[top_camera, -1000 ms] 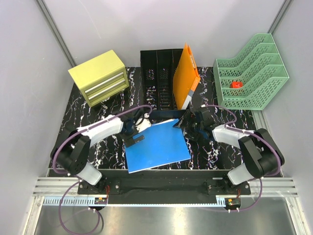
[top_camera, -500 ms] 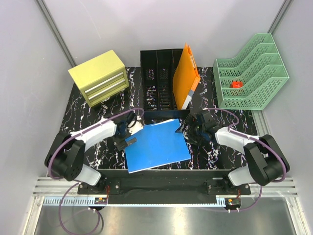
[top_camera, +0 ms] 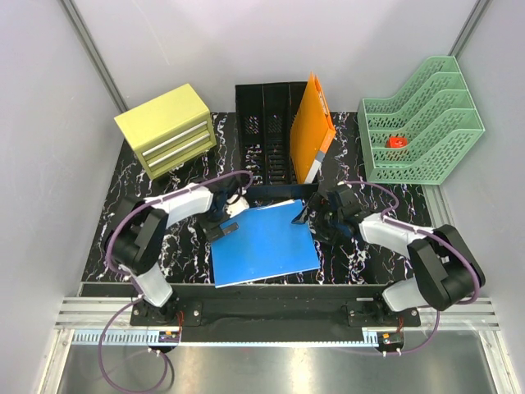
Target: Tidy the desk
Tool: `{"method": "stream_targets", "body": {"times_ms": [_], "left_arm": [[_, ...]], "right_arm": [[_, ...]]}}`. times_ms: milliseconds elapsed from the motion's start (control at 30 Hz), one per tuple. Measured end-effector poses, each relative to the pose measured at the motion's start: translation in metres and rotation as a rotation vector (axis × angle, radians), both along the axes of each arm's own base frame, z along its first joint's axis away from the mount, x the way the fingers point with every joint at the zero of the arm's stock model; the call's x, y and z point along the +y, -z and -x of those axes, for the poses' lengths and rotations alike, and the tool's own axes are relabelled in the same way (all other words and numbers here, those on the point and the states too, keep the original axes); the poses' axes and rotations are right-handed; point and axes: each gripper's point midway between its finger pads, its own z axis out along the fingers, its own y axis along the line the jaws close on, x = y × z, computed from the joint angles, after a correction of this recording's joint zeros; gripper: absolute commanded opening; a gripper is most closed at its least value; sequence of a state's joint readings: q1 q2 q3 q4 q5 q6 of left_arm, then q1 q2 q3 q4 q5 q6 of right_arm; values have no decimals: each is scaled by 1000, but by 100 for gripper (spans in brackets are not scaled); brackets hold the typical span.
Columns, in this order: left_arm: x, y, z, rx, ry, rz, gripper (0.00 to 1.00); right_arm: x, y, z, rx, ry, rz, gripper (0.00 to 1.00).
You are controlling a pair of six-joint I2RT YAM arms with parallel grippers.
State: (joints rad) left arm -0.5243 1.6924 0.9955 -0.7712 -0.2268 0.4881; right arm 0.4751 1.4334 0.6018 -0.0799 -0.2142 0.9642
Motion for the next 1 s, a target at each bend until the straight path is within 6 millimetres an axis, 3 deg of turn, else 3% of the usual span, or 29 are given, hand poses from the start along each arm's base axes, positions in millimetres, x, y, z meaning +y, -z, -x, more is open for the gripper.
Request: {"method": "stream_targets", "body": {"times_ms": [367, 633, 833, 1000], "left_arm": [[5, -5, -30, 11, -30, -106, 99], [-47, -8, -66, -79, -25, 36, 99], [-55, -8, -72, -104, -23, 68, 99], [-29, -18, -54, -105, -64, 82, 99]], "right_arm": [[24, -2, -1, -55, -103, -30, 100], [56, -6, 25, -34, -261, -147, 100], [47, -6, 33, -22, -247, -93, 100], [32, -4, 28, -44, -197, -1, 100]]}}
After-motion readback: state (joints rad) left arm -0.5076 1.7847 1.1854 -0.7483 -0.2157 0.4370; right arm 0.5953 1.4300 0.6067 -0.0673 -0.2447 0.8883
